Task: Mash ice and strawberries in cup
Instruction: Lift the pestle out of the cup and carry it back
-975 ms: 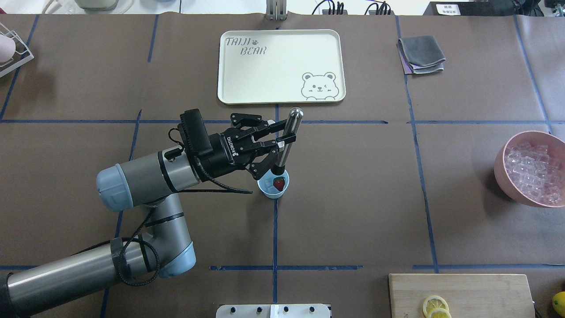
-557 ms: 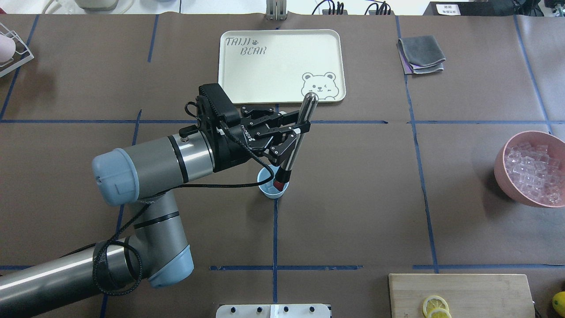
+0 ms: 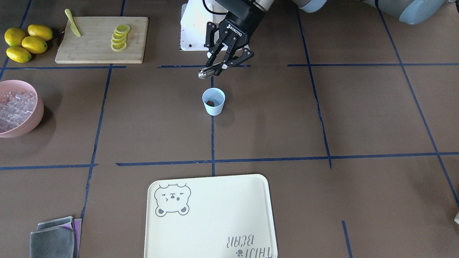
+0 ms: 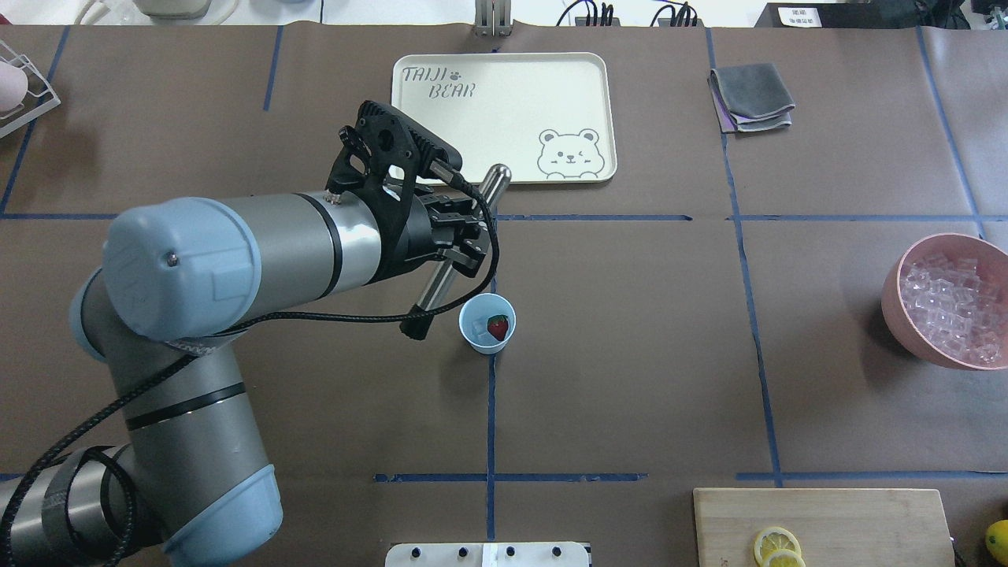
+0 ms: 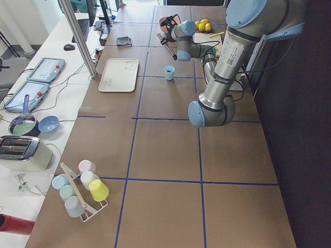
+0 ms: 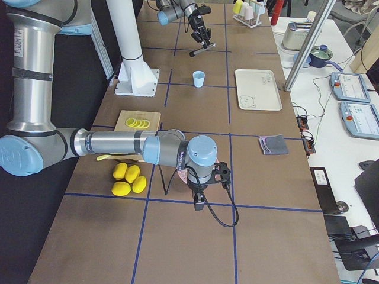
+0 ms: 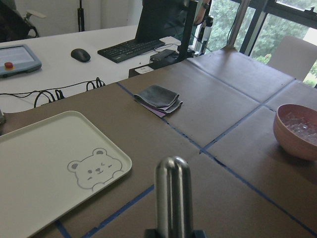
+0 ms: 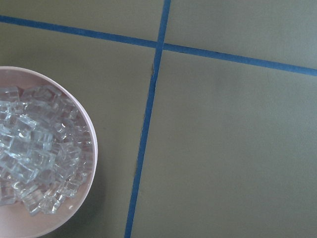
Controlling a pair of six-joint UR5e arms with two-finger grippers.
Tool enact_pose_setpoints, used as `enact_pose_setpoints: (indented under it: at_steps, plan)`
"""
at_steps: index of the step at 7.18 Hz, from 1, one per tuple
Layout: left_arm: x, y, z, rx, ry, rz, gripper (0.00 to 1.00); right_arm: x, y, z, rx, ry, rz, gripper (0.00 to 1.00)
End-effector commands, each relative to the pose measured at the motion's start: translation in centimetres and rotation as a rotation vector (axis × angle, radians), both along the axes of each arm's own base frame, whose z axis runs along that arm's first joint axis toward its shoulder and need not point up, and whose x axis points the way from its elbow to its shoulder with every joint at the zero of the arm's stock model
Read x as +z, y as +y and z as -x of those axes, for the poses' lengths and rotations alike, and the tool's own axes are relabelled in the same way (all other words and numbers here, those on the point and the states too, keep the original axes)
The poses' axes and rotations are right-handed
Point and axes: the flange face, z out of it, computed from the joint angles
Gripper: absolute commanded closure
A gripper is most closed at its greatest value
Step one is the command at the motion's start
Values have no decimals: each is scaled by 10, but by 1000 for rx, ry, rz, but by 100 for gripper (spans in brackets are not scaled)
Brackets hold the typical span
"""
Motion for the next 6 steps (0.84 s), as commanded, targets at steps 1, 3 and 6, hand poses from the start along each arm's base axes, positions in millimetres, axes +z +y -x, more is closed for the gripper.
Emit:
enact_pose_setpoints:
  at_steps: [1,3,6]
  plan:
    - [37,-27,16,-22,-264,156,100,0,1,0,0,0,0,0]
    - [70,-72,67,49,-374,401,100,-1,1,0,0,0,-1,0]
    - [172,-159,161,-30,-439,732,100,0,1,0,0,0,0,0]
